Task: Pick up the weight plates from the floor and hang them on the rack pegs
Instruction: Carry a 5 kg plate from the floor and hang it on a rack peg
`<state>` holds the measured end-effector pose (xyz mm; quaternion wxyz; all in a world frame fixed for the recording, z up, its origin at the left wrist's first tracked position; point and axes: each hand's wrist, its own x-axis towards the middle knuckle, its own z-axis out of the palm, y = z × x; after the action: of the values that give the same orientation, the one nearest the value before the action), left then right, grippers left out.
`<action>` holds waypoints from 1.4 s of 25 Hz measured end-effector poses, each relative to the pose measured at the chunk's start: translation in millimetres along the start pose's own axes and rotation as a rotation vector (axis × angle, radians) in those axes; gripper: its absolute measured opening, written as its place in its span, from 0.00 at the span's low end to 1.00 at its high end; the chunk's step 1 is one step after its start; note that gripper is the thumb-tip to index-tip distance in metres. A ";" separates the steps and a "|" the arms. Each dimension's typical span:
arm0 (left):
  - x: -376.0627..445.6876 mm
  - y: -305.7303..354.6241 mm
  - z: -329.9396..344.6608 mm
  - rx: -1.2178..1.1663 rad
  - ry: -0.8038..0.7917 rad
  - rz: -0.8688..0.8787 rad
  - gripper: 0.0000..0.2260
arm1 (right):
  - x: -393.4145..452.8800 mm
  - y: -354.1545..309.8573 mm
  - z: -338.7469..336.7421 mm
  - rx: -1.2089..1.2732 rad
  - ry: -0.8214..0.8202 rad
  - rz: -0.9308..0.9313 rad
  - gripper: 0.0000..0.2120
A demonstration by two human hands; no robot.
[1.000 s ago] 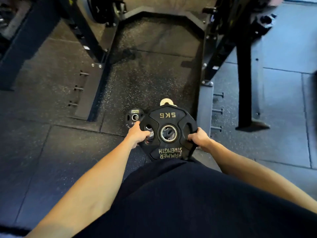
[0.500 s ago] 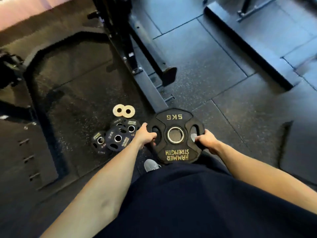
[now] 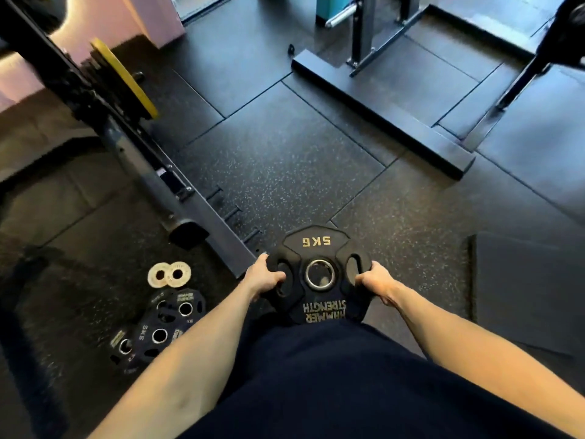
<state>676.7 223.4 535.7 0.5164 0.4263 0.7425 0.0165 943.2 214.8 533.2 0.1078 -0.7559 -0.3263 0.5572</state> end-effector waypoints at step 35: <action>570.8 499.7 -448.9 -0.430 0.328 -0.129 0.17 | 569.0 -813.5 -97.7 -0.361 -0.221 -0.330 0.08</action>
<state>575.1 1099.0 547.5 0.4681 0.2502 0.8212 0.2096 823.3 1204.8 556.9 0.0243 -0.6340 -0.5492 0.5440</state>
